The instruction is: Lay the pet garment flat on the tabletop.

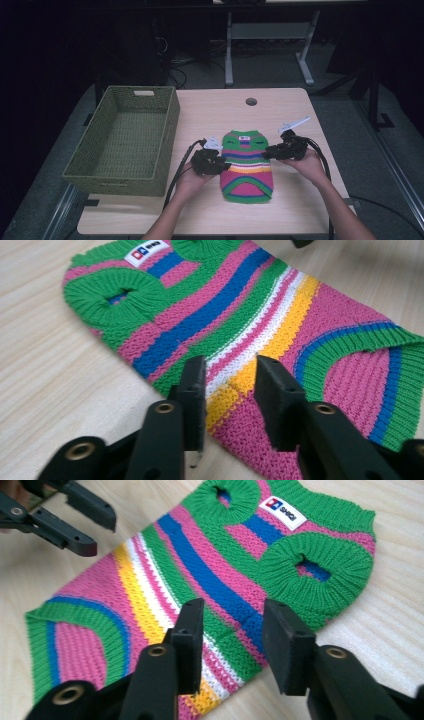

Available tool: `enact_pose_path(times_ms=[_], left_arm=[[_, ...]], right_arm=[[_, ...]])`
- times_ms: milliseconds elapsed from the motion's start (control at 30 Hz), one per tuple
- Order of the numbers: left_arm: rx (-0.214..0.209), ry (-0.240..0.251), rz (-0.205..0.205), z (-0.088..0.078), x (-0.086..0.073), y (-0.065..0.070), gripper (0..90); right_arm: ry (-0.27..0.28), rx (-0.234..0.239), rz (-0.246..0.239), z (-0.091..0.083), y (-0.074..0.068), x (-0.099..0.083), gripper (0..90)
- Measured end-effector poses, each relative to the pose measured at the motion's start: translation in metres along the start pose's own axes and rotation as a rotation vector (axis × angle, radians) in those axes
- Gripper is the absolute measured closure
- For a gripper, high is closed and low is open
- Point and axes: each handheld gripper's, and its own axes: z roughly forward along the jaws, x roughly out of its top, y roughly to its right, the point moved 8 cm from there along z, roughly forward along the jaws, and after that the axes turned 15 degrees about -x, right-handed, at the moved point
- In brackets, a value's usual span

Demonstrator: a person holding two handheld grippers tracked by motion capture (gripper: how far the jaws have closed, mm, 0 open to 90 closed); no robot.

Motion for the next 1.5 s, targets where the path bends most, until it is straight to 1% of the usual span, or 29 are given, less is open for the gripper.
enact_pose_path(times_ms=[67, 167, 267, 333, 367, 400, 433, 467, 500, 567, 633, 700, 733, 833, 867, 900, 933, 967, 1000, 1067, 1167, 1200, 1267, 1333, 1367, 1433, 1467, 1500], left_arm=[[0.012, 0.008, 0.012, -0.003, 0.001, 0.0, 59.7], [0.019, 0.021, 0.005, -0.007, 0.001, 0.0, 52.9], [0.021, 0.024, 0.002, -0.01, 0.001, 0.001, 48.1], [0.015, 0.032, -0.005, -0.011, 0.001, 0.002, 46.6], [0.016, 0.041, -0.015, -0.011, 0.001, 0.002, 46.1], [0.013, 0.036, -0.016, -0.013, 0.001, 0.001, 44.7], [0.01, 0.049, -0.032, -0.013, 0.001, 0.002, 43.6], [0.008, 0.045, -0.027, -0.014, 0.0, 0.001, 42.7], [0.008, 0.052, -0.031, -0.014, 0.0, 0.002, 42.0], [0.007, 0.052, -0.03, -0.015, 0.0, 0.003, 40.4], [0.014, 0.051, -0.026, -0.016, 0.0, 0.003, 38.8], [0.009, 0.059, -0.03, -0.016, 0.0, 0.005, 36.9], [0.011, 0.052, -0.025, -0.017, -0.001, 0.005, 35.4], [0.012, 0.042, -0.025, -0.018, -0.002, 0.007, 31.8], [0.01, 0.047, -0.034, -0.017, -0.003, 0.008, 30.7], [0.009, 0.042, -0.031, -0.018, -0.004, 0.009, 29.8], [0.009, 0.042, -0.033, -0.019, -0.004, 0.009, 29.1], [0.007, 0.044, -0.037, -0.019, -0.005, 0.01, 28.0], [0.007, 0.054, -0.041, -0.019, -0.005, 0.011, 27.5], [0.003, 0.045, -0.035, -0.02, -0.006, 0.012, 27.0], [0.014, 0.044, -0.018, -0.022, -0.007, 0.014, 25.8], [0.013, 0.042, -0.026, -0.023, -0.008, 0.016, 25.2], [0.012, 0.042, -0.018, -0.024, -0.009, 0.017, 24.8], [0.008, 0.043, -0.023, -0.026, -0.011, 0.019, 24.1], [0.008, 0.049, -0.022, -0.026, -0.011, 0.02, 24.1], [0.005, 0.045, -0.017, -0.027, -0.013, 0.021, 23.9], [0.003, 0.054, -0.022, -0.027, -0.013, 0.023, 23.9], [0.002, 0.045, -0.014, -0.027, -0.014, 0.024, 23.8]], right_arm=[[0.016, 0.01, 0.0, -0.003, 0.0, 0.0, 56.6], [0.02, 0.008, -0.005, -0.007, 0.0, -0.003, 51.7], [0.021, 0.01, 0.011, -0.011, 0.001, -0.004, 46.4], [0.023, 0.009, 0.018, -0.014, 0.002, -0.005, 43.7], [0.024, 0.009, 0.019, -0.016, 0.002, -0.005, 42.4], [0.031, 0.004, 0.016, -0.018, 0.003, -0.005, 41.6], [0.038, 0.0, 0.021, -0.02, 0.003, -0.005, 41.1], [0.046, 0.0, 0.021, -0.022, 0.004, -0.006, 40.1], [0.043, -0.004, 0.023, -0.023, 0.005, -0.007, 39.4], [0.045, -0.007, 0.03, -0.026, 0.006, -0.011, 38.8], [0.047, -0.009, 0.026, -0.028, 0.006, -0.014, 38.1], [0.049, -0.014, 0.018, -0.03, 0.006, -0.018, 37.6], [0.046, -0.012, 0.02, -0.032, 0.006, -0.021, 36.9], [0.05, -0.011, 0.016, -0.035, 0.006, -0.026, 35.6], [0.052, -0.004, 0.02, -0.036, 0.005, -0.027, 34.5], [0.054, 0.002, 0.02, -0.037, 0.005, -0.029, 33.9], [0.054, -0.001, 0.014, -0.037, 0.004, -0.031, 33.4], [0.052, -0.014, 0.005, -0.038, 0.004, -0.033, 32.9], [0.039, -0.021, 0.002, -0.038, 0.004, -0.035, 32.1], [0.029, -0.025, -0.002, -0.038, 0.004, -0.037, 30.8], [0.031, -0.032, -0.003, -0.039, 0.004, -0.042, 30.5], [0.031, -0.033, 0.002, -0.04, 0.004, -0.043, 30.5], [0.031, -0.033, 0.007, -0.041, 0.005, -0.047, 30.4], [0.037, -0.035, 0.009, -0.041, 0.006, -0.05, 30.0], [0.025, -0.036, 0.015, -0.042, 0.006, -0.052, 29.5], [0.034, -0.037, 0.016, -0.045, 0.006, -0.054, 29.8], [0.036, -0.04, 0.014, -0.046, 0.007, -0.055, 29.8], [0.036, -0.041, 0.016, -0.047, 0.007, -0.056, 29.7]])
